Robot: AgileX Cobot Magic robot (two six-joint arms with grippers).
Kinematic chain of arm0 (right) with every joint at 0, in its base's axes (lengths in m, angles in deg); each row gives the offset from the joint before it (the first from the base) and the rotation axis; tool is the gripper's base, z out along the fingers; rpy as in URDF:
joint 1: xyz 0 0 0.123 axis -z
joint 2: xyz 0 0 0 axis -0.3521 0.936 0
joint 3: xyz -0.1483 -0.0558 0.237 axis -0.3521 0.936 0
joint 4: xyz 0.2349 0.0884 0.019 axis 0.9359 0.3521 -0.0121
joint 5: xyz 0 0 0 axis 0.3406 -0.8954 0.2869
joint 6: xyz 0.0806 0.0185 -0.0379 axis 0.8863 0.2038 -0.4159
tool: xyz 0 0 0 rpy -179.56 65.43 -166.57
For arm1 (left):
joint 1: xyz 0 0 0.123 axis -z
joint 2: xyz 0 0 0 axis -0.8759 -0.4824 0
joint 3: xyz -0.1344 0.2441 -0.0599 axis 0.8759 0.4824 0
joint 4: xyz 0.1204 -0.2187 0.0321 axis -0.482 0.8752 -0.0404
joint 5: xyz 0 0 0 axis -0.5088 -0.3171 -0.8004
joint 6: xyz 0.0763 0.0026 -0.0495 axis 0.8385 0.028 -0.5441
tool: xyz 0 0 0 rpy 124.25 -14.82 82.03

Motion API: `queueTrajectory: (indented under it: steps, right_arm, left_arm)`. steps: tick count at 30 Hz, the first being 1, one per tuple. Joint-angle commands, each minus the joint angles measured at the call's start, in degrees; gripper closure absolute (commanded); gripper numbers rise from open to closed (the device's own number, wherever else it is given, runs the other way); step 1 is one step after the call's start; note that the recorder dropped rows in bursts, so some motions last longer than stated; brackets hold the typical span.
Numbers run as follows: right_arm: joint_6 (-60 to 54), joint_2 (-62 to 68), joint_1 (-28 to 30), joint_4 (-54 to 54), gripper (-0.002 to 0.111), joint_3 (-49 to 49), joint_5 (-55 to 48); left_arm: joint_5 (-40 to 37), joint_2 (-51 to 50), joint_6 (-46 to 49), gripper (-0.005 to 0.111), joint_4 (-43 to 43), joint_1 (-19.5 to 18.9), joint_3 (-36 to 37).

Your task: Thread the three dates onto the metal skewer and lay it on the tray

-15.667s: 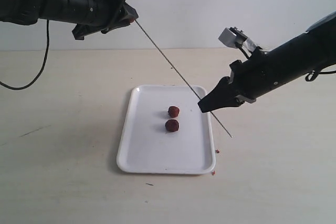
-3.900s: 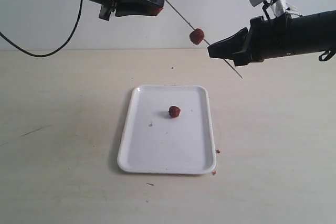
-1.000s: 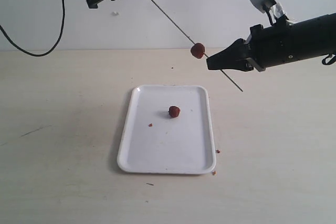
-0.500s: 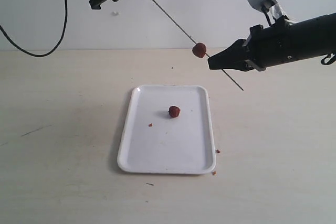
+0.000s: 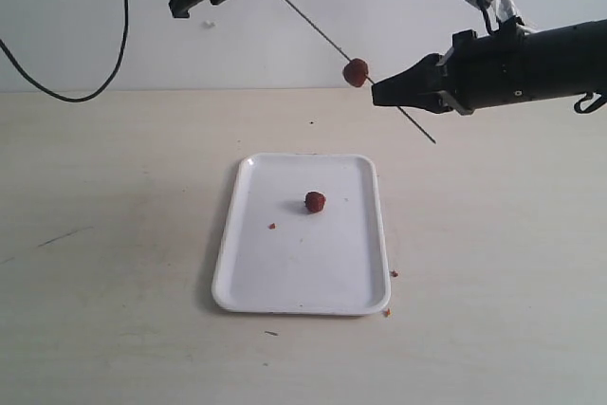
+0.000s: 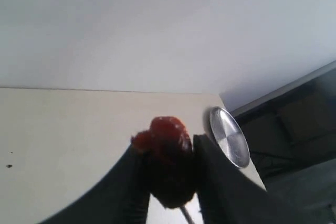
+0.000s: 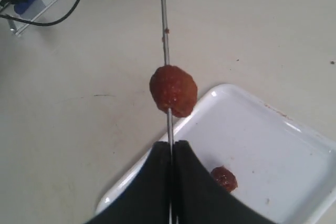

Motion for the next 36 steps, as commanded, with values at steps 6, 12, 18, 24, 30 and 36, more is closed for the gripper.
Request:
queueTrajectory:
  steps: [6,12,18,24,30,36]
  right_arm:
    - [-3.9,0.0,-2.5,7.4,0.108,-0.2,5.7]
    - [-6.5,0.2,-2.5,8.2,0.108,-0.2,3.8]
    - [-9.3,2.7,-2.5,10.0,0.108,-0.2,4.0]
    - [-10.7,2.9,-2.5,10.4,0.108,-0.2,4.6]
    - [-11.5,2.9,-2.5,10.5,0.108,-0.2,4.9]
    - [-11.5,2.9,-2.5,10.5,0.108,-0.2,5.9]
  left_arm:
    - [-1.4,0.4,0.6,0.077,-0.9,4.8,0.4]
    - [-5.1,0.4,0.6,0.077,-2.7,4.8,0.4]
    - [-6.7,0.4,0.8,0.051,-3.1,4.7,0.4]
    - [-7.4,0.8,0.8,0.038,-3.1,2.2,0.4]
    - [-12.6,1.0,0.8,0.038,-3.1,-1.2,0.4]
    - [-14.9,1.0,0.8,0.038,-7.2,-2.0,0.4]
